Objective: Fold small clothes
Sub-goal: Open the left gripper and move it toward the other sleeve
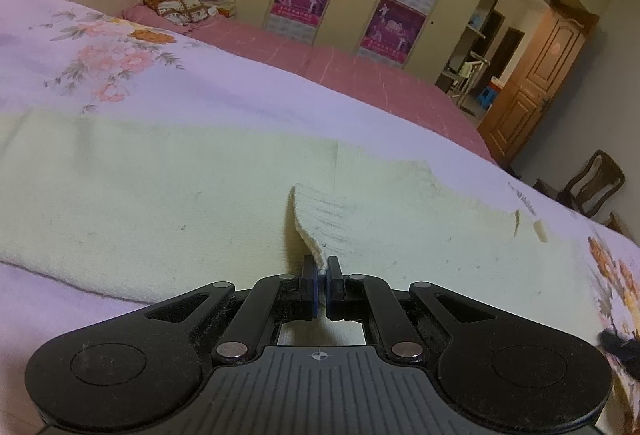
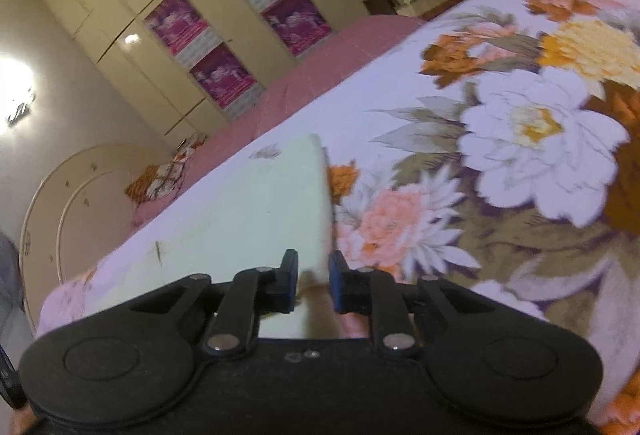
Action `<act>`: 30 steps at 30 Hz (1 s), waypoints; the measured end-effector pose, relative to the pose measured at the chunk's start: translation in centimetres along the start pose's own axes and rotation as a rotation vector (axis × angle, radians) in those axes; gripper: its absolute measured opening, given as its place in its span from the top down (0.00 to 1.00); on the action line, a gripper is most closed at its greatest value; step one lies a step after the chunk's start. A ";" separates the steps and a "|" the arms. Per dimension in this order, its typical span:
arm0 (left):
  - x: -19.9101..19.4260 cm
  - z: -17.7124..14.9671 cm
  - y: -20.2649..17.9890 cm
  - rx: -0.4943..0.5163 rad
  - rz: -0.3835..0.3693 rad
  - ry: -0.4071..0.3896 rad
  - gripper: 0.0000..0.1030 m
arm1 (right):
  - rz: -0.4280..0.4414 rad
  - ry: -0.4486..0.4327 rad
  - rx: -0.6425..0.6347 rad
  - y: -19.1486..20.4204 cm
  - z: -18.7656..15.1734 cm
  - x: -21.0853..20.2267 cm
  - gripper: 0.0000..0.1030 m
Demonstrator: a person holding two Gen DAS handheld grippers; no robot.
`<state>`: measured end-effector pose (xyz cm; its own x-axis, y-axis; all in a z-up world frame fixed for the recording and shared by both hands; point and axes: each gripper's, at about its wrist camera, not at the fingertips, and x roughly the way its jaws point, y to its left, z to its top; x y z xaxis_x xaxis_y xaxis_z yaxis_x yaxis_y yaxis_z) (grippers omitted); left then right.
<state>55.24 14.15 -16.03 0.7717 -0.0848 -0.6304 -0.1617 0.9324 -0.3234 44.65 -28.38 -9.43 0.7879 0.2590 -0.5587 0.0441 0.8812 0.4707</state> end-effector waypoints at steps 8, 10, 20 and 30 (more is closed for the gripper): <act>-2.9 0.6 -1.0 0.117 0.087 -0.113 0.92 | -0.035 -0.041 -0.083 0.5 1.6 -0.2 0.82; -2.5 0.9 -1.9 0.123 0.056 -0.115 0.92 | -0.037 -0.059 -0.095 0.4 3.0 0.6 0.82; 3.2 -1.2 -14.4 0.337 -0.141 -0.077 0.33 | 0.104 0.052 -0.422 8.1 2.9 9.0 0.82; 2.4 0.5 -6.9 0.269 0.002 -0.089 0.34 | -0.071 -0.013 -0.361 3.0 6.7 9.9 0.97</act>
<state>58.55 7.74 -14.96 0.8246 -0.0626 -0.5623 -0.0034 0.9933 -0.1155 56.70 -25.78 -8.99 0.7987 0.1895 -0.5711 -0.1192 0.9801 0.1586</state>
